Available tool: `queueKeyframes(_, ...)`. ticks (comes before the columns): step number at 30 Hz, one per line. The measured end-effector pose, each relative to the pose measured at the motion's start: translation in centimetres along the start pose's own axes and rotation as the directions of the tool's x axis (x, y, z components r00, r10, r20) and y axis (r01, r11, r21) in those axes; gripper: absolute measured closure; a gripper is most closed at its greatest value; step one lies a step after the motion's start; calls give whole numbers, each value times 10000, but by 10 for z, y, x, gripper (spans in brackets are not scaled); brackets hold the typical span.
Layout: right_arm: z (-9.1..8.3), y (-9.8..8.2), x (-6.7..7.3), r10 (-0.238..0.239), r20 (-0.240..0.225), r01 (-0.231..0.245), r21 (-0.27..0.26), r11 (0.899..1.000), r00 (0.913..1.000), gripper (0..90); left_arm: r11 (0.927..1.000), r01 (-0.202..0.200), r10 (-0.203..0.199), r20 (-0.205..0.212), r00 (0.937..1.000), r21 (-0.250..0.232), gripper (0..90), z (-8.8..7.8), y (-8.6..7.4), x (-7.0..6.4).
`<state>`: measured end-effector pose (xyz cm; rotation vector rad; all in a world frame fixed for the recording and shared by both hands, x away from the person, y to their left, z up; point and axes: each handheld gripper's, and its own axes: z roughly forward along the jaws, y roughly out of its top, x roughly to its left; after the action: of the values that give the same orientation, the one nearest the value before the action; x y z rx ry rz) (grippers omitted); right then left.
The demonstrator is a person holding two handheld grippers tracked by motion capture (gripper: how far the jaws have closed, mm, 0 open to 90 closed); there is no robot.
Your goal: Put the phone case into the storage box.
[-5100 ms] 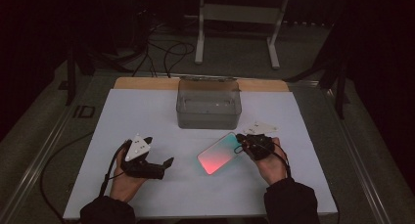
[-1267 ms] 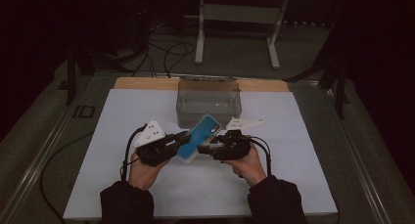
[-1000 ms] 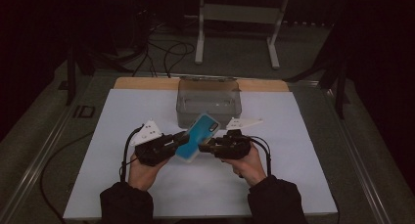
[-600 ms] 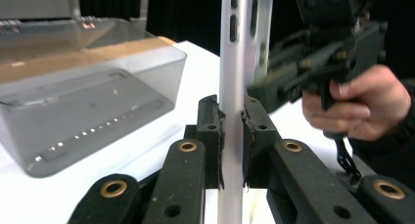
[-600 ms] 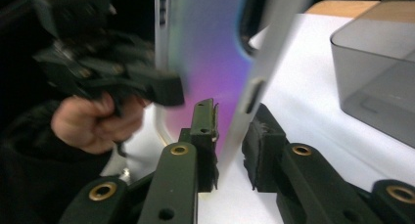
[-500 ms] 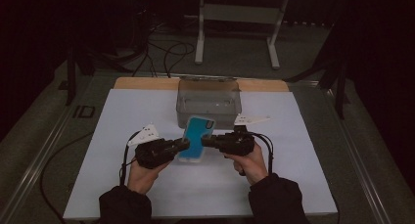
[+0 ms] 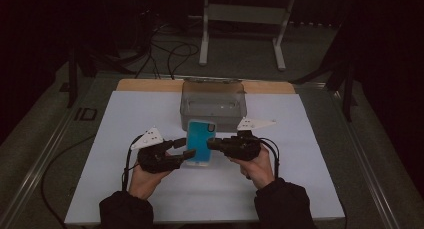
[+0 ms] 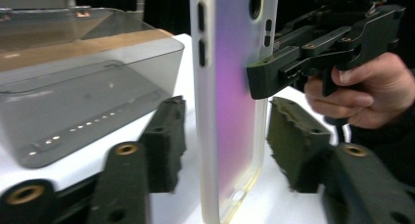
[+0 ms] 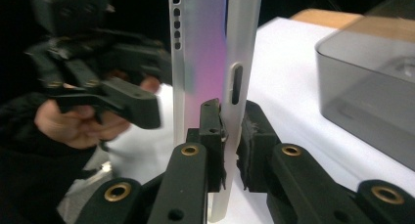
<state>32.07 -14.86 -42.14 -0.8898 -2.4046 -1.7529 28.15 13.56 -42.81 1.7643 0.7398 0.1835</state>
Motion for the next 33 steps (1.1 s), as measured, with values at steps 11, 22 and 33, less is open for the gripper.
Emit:
queueKeyframes(11, -3, 5, 2, -495, 1488, 374, 827, 9959, 9876, 825, 9973, -693, 725, -2072, 9756, 228, 91, -12, -5, -1)
queueKeyframes(22, -5, 13, 3, -640, 2385, 369, 1167, 9925, 9690, 824, 9955, -939, 943, -2984, 9498, 157, 4, -33, -17, 8)
queueKeyframes(33, -3, 14, -1, -804, 2726, 402, 1498, 9879, 9588, 824, 9952, -978, 930, -3788, 9208, 64, 2, -53, -34, 16)
